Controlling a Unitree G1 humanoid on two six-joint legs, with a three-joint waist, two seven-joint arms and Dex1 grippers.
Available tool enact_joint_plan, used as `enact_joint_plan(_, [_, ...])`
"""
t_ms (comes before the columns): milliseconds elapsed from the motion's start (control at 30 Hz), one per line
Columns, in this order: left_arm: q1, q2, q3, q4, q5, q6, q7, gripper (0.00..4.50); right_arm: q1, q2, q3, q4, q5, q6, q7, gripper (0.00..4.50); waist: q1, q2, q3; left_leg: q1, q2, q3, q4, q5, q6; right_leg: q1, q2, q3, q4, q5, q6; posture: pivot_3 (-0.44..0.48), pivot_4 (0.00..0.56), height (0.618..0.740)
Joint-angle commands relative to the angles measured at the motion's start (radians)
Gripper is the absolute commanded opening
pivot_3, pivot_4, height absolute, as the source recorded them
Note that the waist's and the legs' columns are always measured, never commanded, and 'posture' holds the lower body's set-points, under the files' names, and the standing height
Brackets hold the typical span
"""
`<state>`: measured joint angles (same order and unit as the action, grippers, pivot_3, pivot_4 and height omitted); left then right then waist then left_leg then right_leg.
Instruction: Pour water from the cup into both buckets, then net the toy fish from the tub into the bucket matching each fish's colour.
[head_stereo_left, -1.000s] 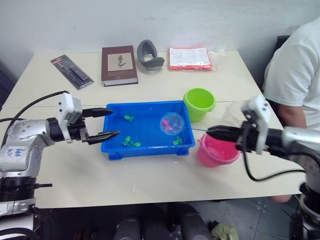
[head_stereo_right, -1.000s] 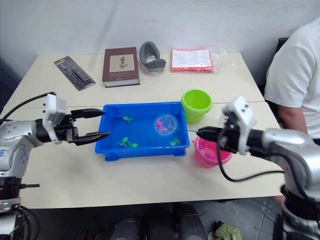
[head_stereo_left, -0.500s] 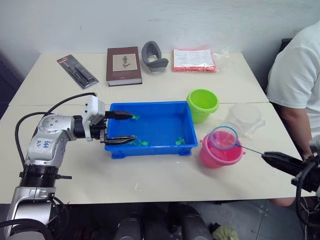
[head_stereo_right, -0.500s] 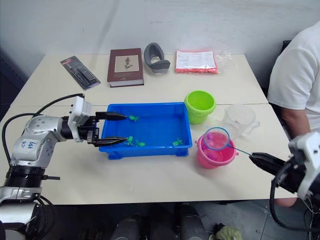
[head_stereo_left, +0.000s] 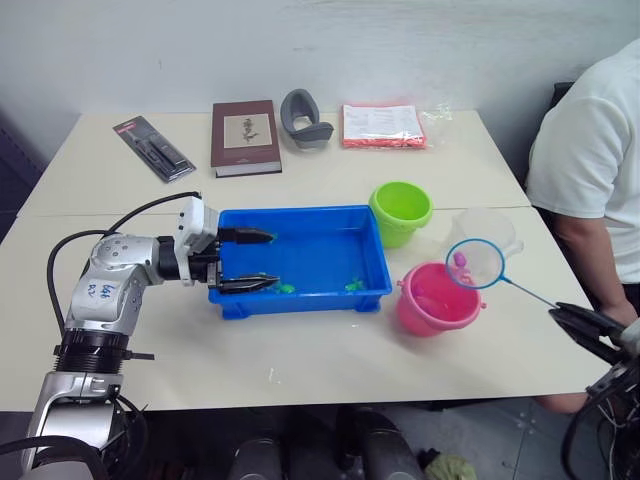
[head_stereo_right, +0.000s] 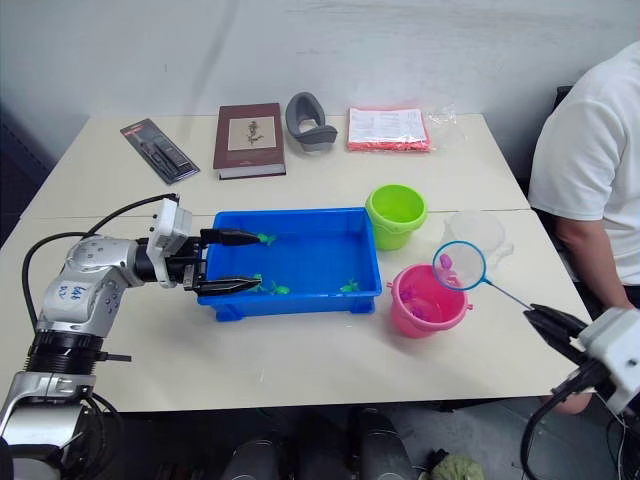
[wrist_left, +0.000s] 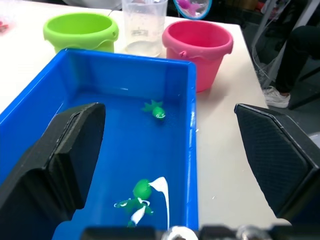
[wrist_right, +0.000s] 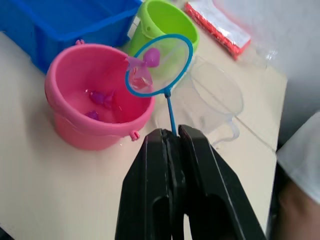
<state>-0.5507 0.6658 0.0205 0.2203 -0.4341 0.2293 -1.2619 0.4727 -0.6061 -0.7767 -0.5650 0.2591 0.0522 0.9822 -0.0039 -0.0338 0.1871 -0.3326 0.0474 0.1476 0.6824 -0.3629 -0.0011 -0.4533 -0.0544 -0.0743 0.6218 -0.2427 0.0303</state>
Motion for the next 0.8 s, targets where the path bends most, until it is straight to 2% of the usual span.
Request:
enact_joint_plan(33, [0.005, -0.003, 0.012, 0.016, 0.014, -0.042, -0.006, 4.44, 0.002, 0.004, 0.046, 0.033, -0.143, -0.234, -0.059, 0.0, -0.001, 0.0, 0.0, 0.0, 0.0, 0.0, 0.0, 0.0, 0.0, 0.0, 0.0, 0.0, 0.0, 0.0, 0.0, 0.0, 0.15, 0.74])
enact_joint_plan(167, [0.013, -0.002, 0.02, 0.021, 0.009, -0.049, -0.008, 4.44, 0.016, -0.003, 0.1, 0.06, -0.294, -0.481, -0.117, 0.0, 0.0, 0.0, 0.0, 0.001, 0.001, 0.0, 0.0, 0.0, -0.001, 0.0, -0.003, 0.0, 0.001, 0.0, -0.001, 0.0, 0.15, 0.74])
enact_joint_plan(200, [0.016, -0.001, 0.022, 0.023, 0.009, -0.052, -0.009, 4.44, 0.009, -0.015, 0.087, 0.08, -0.39, -0.592, -0.163, 0.0, 0.001, 0.0, 0.0, 0.001, 0.001, 0.0, 0.0, 0.0, -0.001, 0.0, -0.003, 0.0, 0.001, 0.0, -0.001, 0.0, 0.15, 0.74])
enact_joint_plan(300, [0.029, -0.007, 0.025, 0.01, 0.003, -0.05, -0.003, 4.44, -0.008, 0.001, 0.052, 0.126, -0.537, -0.747, -0.289, 0.0, 0.001, 0.0, 0.0, 0.001, 0.001, 0.0, 0.0, 0.0, -0.001, 0.0, -0.004, 0.0, 0.001, 0.0, -0.001, 0.0, 0.15, 0.74])
enact_joint_plan(367, [0.033, -0.014, 0.026, 0.0, -0.003, -0.047, 0.003, 4.44, -0.002, 0.003, 0.035, 0.158, -0.618, -0.797, -0.356, 0.0, 0.0, 0.0, 0.0, 0.001, 0.001, 0.0, 0.0, 0.0, -0.001, 0.0, -0.004, 0.0, 0.001, 0.0, -0.001, 0.0, 0.15, 0.74])
enact_joint_plan(533, [0.036, -0.023, 0.03, -0.009, -0.006, -0.046, 0.009, 4.44, 0.02, -0.024, 0.042, 0.236, -0.695, -0.855, -0.448, 0.0, 0.0, 0.0, 0.0, 0.001, 0.001, 0.0, 0.0, 0.0, -0.001, 0.0, -0.004, 0.001, 0.001, -0.001, -0.001, 0.0, 0.15, 0.74])
enact_joint_plan(800, [0.038, -0.027, 0.033, -0.03, -0.008, -0.039, 0.026, 4.44, 0.06, -0.048, 0.075, 0.234, -0.661, -0.878, -0.497, 0.0, -0.003, 0.0, 0.0, 0.002, 0.002, 0.0, 0.0, 0.0, -0.002, 0.001, -0.004, 0.001, 0.001, -0.001, -0.001, 0.0, 0.15, 0.74])
